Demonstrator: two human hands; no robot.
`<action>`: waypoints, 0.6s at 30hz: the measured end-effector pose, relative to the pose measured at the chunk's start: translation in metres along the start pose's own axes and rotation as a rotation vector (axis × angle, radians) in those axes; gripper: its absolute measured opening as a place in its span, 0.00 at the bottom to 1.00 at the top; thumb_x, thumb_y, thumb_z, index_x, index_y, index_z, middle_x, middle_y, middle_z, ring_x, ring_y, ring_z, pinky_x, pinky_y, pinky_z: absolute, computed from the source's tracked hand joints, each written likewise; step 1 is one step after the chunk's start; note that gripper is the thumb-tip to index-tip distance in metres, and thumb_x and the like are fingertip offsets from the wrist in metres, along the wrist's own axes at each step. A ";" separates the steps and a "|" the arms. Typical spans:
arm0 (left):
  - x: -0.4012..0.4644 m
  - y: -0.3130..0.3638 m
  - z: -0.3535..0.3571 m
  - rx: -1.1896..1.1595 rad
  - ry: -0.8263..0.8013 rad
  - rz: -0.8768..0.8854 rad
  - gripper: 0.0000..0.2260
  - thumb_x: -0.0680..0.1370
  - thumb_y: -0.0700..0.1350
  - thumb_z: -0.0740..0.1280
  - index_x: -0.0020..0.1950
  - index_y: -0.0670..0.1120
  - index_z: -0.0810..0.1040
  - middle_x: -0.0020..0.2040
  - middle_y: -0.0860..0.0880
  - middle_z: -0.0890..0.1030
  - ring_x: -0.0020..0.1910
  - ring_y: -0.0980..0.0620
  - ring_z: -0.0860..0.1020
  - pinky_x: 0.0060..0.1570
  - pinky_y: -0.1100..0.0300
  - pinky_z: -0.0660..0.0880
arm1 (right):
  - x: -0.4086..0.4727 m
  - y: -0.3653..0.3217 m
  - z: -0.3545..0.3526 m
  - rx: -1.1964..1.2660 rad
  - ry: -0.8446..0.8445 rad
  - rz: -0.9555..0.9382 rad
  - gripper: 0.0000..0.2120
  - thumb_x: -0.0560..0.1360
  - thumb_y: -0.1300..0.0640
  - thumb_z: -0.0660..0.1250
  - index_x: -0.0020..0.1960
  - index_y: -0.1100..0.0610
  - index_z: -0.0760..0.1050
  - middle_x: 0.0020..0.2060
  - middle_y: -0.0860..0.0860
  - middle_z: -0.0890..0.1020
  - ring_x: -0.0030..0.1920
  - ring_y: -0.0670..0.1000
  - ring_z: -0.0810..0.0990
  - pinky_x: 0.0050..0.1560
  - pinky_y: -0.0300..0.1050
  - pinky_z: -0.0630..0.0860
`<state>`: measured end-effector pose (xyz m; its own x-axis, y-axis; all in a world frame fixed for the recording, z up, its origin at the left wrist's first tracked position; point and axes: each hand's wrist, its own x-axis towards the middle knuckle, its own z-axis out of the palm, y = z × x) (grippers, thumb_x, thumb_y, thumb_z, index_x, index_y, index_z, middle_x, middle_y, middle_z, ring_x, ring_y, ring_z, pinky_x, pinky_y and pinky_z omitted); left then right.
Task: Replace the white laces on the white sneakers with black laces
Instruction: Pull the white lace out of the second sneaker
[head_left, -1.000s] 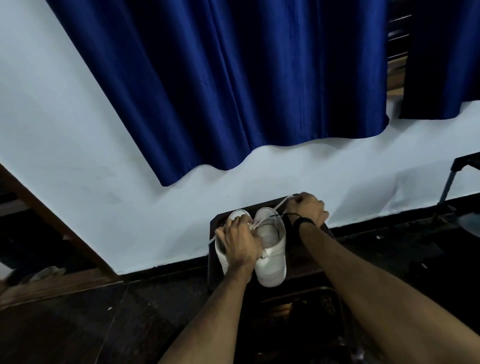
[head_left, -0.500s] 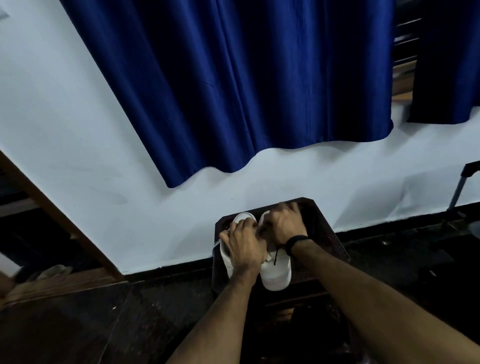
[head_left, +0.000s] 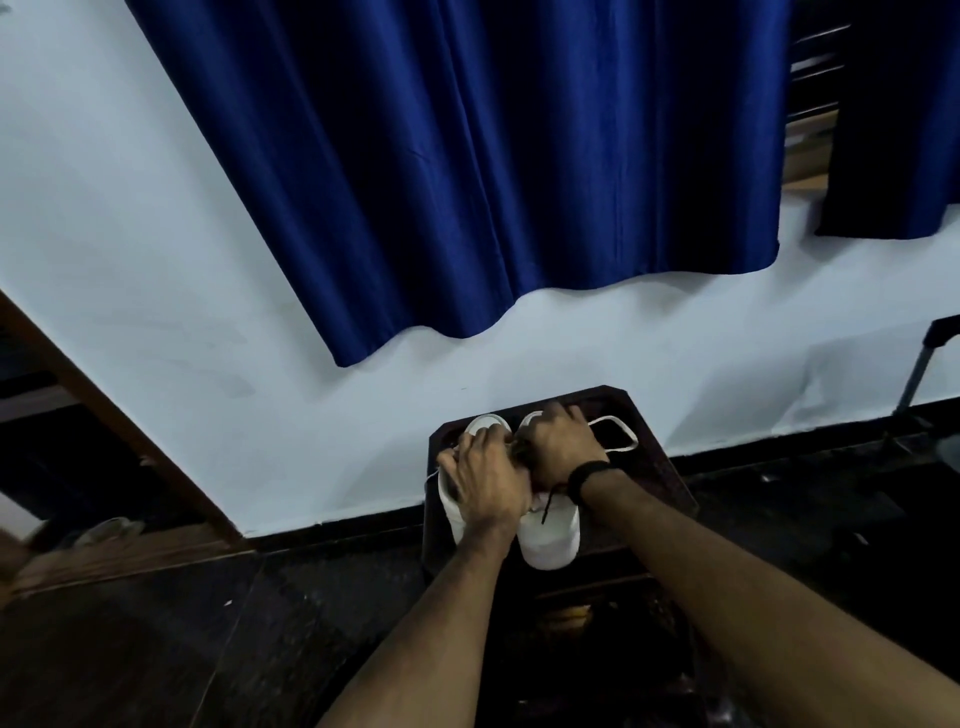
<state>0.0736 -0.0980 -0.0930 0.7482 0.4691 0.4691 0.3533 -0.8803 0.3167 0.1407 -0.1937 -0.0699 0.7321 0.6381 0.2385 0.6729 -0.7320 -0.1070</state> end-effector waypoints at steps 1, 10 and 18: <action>0.000 0.000 0.000 0.001 -0.010 0.001 0.14 0.64 0.42 0.67 0.48 0.52 0.79 0.47 0.52 0.83 0.51 0.48 0.75 0.52 0.49 0.66 | 0.001 -0.004 0.001 -0.061 -0.034 -0.024 0.13 0.72 0.51 0.62 0.54 0.52 0.79 0.51 0.52 0.80 0.60 0.56 0.71 0.59 0.51 0.63; -0.001 0.004 -0.004 0.008 0.032 0.000 0.13 0.62 0.40 0.70 0.45 0.51 0.79 0.42 0.51 0.83 0.48 0.47 0.77 0.50 0.49 0.64 | -0.002 0.043 -0.021 0.474 0.389 0.692 0.10 0.72 0.55 0.64 0.49 0.47 0.82 0.45 0.51 0.84 0.54 0.57 0.75 0.54 0.51 0.68; 0.000 0.004 -0.004 0.095 0.006 0.063 0.16 0.65 0.42 0.72 0.51 0.53 0.81 0.50 0.54 0.82 0.54 0.50 0.75 0.52 0.51 0.65 | -0.011 0.068 -0.026 0.586 0.487 0.960 0.20 0.71 0.55 0.67 0.63 0.56 0.73 0.59 0.57 0.77 0.62 0.60 0.69 0.58 0.55 0.67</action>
<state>0.0731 -0.1017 -0.0885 0.7673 0.4127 0.4908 0.3576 -0.9107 0.2067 0.1757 -0.2567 -0.0547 0.9254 -0.3497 0.1462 -0.0803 -0.5579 -0.8260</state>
